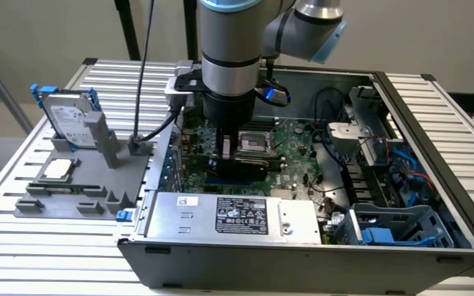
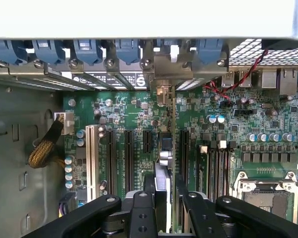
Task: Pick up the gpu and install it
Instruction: 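Insert the gpu into the slot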
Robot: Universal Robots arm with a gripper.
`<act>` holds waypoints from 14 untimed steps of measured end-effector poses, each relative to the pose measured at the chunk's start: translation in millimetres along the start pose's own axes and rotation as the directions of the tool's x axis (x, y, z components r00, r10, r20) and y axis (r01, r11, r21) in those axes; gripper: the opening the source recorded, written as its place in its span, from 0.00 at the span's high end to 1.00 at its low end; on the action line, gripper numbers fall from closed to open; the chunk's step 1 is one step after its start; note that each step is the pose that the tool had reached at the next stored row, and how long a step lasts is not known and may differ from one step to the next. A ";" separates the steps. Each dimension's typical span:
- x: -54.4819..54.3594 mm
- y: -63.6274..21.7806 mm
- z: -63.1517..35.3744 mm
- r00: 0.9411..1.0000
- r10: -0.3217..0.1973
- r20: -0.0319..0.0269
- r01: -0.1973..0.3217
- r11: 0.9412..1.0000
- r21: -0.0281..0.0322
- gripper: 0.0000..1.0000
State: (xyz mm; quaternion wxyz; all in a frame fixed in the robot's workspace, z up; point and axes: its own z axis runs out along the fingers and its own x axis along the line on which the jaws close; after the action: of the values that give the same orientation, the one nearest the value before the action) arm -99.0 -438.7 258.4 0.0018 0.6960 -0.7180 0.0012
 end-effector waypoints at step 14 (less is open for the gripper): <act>-0.3 1.1 5.1 1.000 0.000 -0.001 0.000 1.000 0.000 0.73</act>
State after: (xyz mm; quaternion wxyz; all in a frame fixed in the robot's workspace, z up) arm -100.1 -438.4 253.3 0.0020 0.6960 -0.7180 0.0015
